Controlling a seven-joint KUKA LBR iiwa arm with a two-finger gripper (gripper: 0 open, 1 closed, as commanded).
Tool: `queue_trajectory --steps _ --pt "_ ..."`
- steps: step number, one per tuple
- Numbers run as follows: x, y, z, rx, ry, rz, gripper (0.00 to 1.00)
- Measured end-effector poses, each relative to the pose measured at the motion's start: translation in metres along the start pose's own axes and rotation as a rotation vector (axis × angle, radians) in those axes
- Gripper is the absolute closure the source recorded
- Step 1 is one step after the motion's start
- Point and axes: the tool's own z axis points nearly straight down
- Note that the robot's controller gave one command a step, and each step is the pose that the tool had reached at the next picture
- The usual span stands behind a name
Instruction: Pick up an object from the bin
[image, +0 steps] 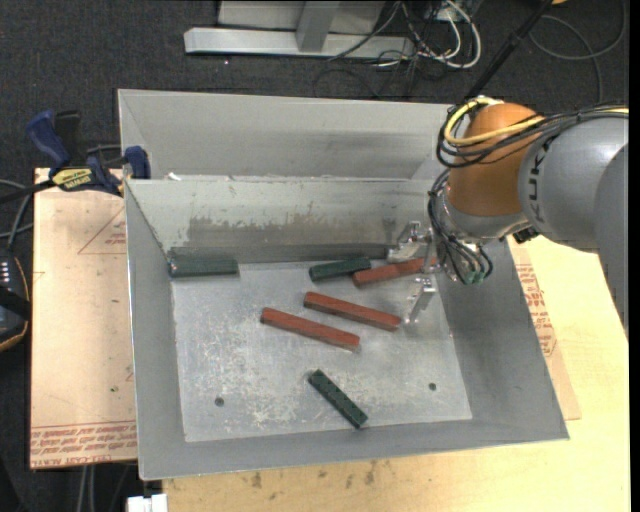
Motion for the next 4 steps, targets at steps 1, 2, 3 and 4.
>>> queue_trajectory --steps 1,2,3,4 --pt "-0.003 0.018 0.006 0.002 -0.02 0.029 1.0" --pt "-0.003 0.018 0.006 0.002 -0.02 0.029 1.0" --pt "0.001 0.02 0.0 0.001 -0.003 0.017 1.0" --pt "0.02 0.018 -0.133 0.0 0.0 0.017 1.0"
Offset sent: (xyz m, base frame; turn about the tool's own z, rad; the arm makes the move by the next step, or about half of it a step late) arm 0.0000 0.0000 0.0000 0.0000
